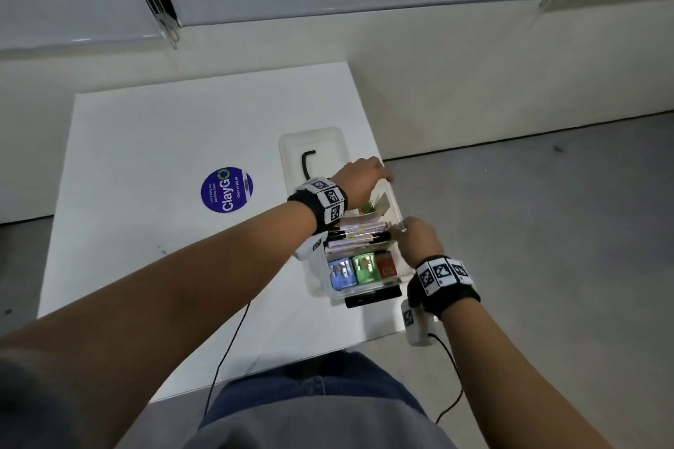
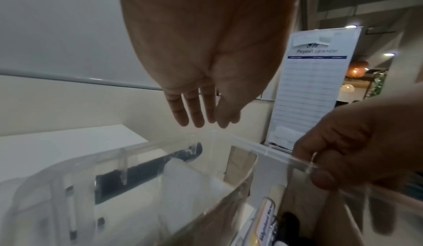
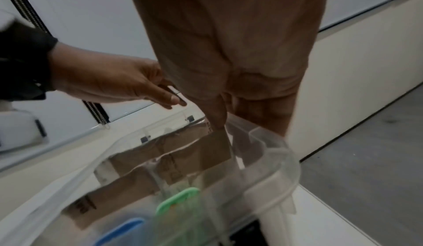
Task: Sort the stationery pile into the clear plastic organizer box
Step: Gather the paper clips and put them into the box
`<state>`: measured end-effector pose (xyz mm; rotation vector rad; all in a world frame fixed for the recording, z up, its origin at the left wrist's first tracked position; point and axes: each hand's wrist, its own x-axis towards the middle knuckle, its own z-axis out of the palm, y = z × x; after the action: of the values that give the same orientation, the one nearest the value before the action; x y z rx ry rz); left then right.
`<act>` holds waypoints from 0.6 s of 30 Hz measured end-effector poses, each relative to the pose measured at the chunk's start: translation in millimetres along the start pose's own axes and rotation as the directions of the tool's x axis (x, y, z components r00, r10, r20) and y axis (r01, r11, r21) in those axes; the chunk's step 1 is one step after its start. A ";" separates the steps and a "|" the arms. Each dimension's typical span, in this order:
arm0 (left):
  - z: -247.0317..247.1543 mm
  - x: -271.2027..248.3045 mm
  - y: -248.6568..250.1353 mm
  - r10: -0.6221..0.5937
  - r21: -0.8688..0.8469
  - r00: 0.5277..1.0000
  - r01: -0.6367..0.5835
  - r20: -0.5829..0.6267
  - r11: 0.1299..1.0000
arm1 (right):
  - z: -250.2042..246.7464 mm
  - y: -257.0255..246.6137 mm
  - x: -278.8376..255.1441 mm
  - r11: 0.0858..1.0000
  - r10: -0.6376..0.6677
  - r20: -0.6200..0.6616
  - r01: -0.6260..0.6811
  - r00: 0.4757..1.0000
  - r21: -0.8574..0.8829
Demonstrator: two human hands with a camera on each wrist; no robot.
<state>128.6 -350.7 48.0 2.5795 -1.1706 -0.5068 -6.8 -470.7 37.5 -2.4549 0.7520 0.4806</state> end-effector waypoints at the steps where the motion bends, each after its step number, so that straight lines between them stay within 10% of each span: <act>1: 0.4 -0.9 1.5 0.054 0.055 0.998 -0.055 0.016 0.997 | 2.3 4.0 0.1 0.999 -0.037 0.034 0.037 0.999 -0.005; 6: -12.2 -24.6 -21.0 0.184 0.229 0.976 -0.207 0.115 0.951 | -0.9 -25.8 4.8 0.940 -0.292 0.098 0.305 0.951 -0.151; 13: -39.5 -121.7 -100.2 -0.270 -0.032 0.941 0.282 0.204 0.959 | 17.0 -109.5 37.5 0.828 -0.540 0.324 0.559 0.777 0.040; 18: -25.1 -187.8 -139.1 -0.516 -0.210 0.841 0.540 0.162 0.815 | 31.6 -123.8 88.3 0.837 -0.512 0.246 0.542 0.823 -0.070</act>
<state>117.1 -116.1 56.9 2.6522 -0.3458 -0.8421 130.6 -401.1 17.4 -2.5355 -0.0739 0.5797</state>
